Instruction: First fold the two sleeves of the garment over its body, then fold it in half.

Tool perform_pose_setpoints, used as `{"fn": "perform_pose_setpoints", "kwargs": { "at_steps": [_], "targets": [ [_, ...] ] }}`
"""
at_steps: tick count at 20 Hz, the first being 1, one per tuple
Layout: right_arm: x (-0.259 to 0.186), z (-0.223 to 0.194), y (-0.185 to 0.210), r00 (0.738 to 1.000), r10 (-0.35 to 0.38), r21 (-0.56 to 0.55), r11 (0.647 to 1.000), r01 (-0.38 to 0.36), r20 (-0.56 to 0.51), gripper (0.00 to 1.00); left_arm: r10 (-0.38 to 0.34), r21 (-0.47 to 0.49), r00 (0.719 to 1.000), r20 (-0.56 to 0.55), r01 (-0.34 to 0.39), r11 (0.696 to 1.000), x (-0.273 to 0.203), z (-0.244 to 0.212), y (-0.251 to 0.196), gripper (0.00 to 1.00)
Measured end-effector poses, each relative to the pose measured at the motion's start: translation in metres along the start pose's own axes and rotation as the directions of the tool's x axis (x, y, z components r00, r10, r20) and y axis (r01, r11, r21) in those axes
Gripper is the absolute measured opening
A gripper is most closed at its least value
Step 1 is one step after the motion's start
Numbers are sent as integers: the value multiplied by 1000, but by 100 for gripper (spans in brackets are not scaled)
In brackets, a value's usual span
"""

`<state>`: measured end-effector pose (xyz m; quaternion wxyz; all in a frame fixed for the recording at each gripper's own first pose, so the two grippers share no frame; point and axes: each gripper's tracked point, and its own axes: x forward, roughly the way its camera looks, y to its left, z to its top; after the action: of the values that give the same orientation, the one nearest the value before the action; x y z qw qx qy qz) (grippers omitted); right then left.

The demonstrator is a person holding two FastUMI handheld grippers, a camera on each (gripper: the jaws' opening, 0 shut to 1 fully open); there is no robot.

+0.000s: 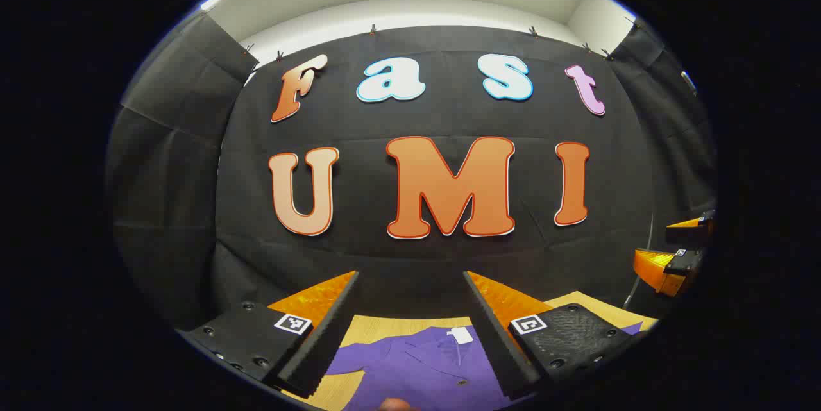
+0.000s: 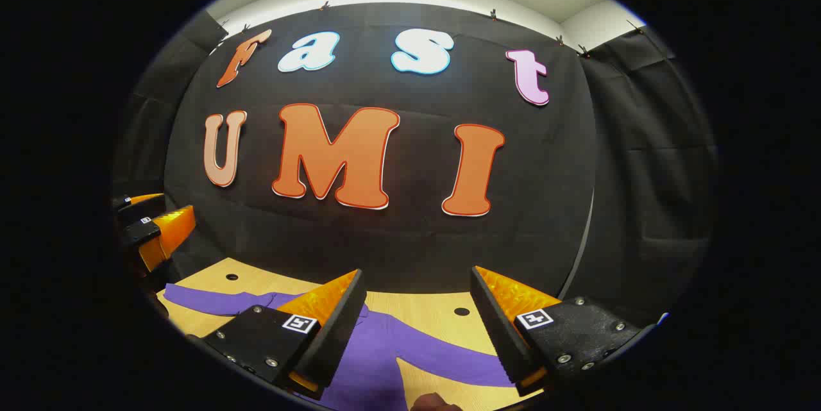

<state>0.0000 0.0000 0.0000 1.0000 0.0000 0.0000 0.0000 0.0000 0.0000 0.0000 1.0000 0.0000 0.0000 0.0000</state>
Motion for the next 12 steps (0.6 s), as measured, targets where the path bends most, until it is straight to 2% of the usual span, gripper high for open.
{"fn": "perform_pose_setpoints", "kwargs": {
  "at_steps": [5,8,12],
  "targets": [
    [8,-2,1,1000,13,13,1000,-13,-3,97,23,-2,1000,-10,-23,1000,1,-2,9,96],
    [13,0,4,1000,28,11,1000,-28,6,97,-7,-22,1000,-11,7,1000,0,-3,2,97],
    [16,1,9,999,36,2,999,-36,15,97,9,-16,1000,-21,-9,1000,2,-6,9,97]
  ]
}}
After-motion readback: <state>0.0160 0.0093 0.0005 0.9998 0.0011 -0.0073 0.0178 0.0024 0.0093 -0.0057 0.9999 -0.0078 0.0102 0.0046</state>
